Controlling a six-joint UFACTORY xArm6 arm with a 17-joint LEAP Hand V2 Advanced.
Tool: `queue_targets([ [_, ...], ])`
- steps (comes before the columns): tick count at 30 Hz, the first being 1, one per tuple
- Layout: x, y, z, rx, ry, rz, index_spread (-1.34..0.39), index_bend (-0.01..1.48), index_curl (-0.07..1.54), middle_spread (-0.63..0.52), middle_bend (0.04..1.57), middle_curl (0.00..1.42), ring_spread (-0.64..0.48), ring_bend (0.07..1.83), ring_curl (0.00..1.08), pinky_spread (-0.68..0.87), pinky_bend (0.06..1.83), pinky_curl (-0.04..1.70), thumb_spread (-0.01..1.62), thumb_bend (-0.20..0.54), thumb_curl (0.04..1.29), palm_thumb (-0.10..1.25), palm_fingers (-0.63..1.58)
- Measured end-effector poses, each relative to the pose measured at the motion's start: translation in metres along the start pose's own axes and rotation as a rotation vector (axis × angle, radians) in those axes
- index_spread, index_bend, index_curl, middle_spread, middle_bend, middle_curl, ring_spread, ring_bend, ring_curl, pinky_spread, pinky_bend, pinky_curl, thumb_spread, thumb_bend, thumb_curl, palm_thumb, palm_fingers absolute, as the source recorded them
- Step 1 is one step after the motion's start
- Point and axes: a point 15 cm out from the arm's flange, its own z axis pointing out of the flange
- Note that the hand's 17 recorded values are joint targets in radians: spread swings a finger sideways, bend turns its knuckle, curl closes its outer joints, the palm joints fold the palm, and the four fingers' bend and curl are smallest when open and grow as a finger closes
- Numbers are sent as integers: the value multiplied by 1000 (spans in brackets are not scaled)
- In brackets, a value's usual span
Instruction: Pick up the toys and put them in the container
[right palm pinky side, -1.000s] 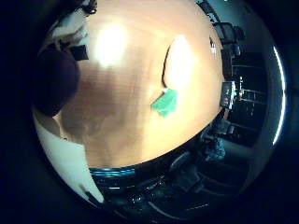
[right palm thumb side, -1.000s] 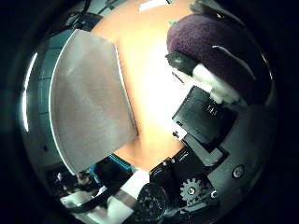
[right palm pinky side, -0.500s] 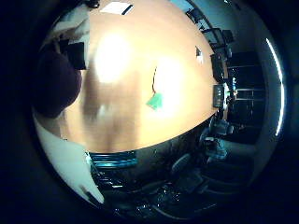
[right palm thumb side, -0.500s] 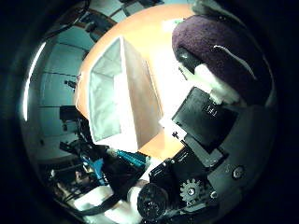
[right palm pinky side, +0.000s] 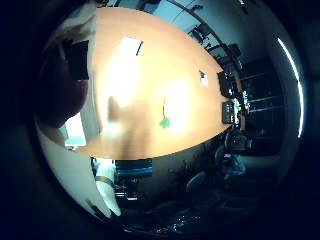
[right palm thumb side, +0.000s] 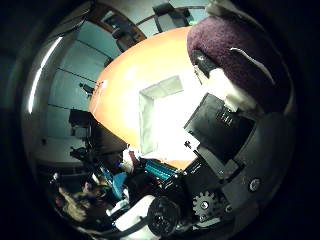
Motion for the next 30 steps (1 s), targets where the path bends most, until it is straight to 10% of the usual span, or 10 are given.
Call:
queue_targets([
  [23, -131, -25, 12, -41, -81, -164, -235, 1091, 875, -124, 1381, 740, -229, 1331, 823, -193, 1121, 1144, 672, -29, 872, 991, 1109],
  [30, -133, -28, 17, -32, -82, -160, -261, 1004, 845, -152, 1276, 729, -236, 1315, 794, -221, 1119, 1101, 996, -30, 698, 833, 1065],
])
